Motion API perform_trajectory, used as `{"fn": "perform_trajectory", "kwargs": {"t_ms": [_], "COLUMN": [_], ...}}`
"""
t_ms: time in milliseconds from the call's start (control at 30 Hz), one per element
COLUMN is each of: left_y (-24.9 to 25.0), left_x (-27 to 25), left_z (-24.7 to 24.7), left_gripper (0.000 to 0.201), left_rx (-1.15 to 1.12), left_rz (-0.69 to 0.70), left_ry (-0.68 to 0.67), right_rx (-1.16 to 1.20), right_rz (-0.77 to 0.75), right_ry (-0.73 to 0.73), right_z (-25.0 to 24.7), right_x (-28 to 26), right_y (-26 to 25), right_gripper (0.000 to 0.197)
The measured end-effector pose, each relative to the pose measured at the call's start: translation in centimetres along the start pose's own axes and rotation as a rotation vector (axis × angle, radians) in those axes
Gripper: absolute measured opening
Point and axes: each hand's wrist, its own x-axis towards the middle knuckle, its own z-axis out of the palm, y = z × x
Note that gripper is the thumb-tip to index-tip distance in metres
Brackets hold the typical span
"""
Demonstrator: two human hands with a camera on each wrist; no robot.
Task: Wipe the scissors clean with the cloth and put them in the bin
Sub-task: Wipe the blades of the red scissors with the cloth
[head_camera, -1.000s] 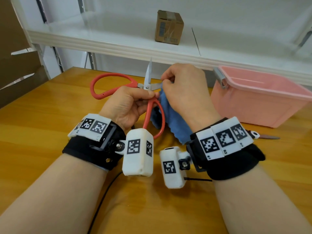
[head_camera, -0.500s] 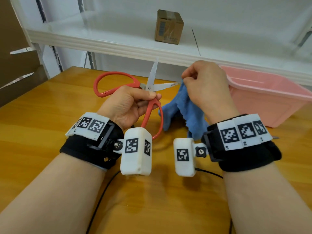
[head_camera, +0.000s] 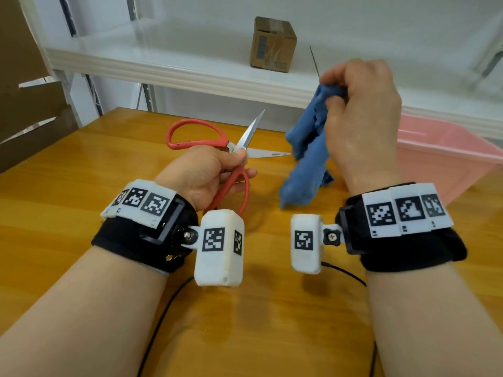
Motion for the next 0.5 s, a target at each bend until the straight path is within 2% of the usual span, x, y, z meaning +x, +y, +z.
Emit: {"fn": "perform_trajectory", "kwargs": {"t_ms": [67, 133, 200, 300, 367, 500], "left_y": [0.0, -0.1, -0.1, -0.2, -0.3, -0.4], "left_x": [0.1, 0.1, 0.2, 0.3, 0.5, 0.7], "left_z": [0.0, 0.1, 0.1, 0.1, 0.0, -0.4], "left_gripper": [0.030, 0.032, 0.026, 0.007, 0.006, 0.019], "left_rx": [0.055, 0.113, 0.163, 0.194, 0.209, 0.205], "left_rz": [0.017, 0.032, 0.040, 0.034, 0.039, 0.061], "left_ry": [0.010, 0.010, 0.018, 0.034, 0.043, 0.043], "right_rx": [0.006, -0.030, -0.066, -0.033, -0.036, -0.074], "right_rz": [-0.067, -0.102, -0.100, -0.042, -0.027, -0.103], "right_ry": [-0.039, -0.161, -0.312, -0.532, -0.634, -0.641], "right_z": [0.7, 1.5, 2.0, 2.1, 2.2, 2.8], "right_x": [-0.3, -0.5, -0.6, -1.0, -1.5, -2.0], "right_y": [-0.2, -0.3, -0.6, -1.4, -1.9, -2.9], "right_gripper": [0.029, 0.026, 0.024, 0.020, 0.020, 0.011]}}
